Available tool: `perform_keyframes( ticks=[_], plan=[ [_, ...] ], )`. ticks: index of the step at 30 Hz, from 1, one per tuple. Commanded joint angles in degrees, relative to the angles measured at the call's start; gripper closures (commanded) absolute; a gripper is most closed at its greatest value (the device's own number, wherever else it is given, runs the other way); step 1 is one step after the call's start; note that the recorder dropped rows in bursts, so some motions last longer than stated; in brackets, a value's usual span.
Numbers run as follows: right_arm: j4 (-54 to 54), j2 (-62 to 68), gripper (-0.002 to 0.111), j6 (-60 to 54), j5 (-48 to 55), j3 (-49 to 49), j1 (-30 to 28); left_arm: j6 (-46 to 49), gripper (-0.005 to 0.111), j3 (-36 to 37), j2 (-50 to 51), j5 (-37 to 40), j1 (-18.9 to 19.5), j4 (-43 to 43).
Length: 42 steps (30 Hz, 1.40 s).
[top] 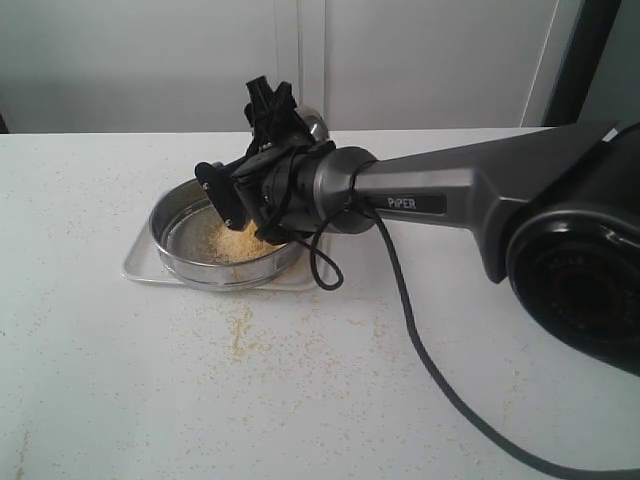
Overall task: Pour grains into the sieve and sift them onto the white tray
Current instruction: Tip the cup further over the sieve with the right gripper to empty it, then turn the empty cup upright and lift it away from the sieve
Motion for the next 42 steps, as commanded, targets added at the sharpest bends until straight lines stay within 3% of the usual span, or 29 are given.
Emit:
perform_keyframes(
  ticks=[1, 33, 42],
  plan=[
    [-4.0, -0.5, 0.108, -0.1, 2.3, -0.6, 0.9, -0.1, 0.107, 0.2, -0.3, -0.2, 0.2, -0.5],
    [-4.6, -0.5, 0.108, -14.6, 5.1, -0.6, 1.6, -0.1, 0.107, 0.2, -0.3, -0.2, 0.2, -0.5],
    [-4.6, -0.5, 0.108, -13.0, 9.0, -0.7, 3.5, -0.1, 0.107, 0.2, -0.3, -0.2, 0.2, -0.5]
  ],
)
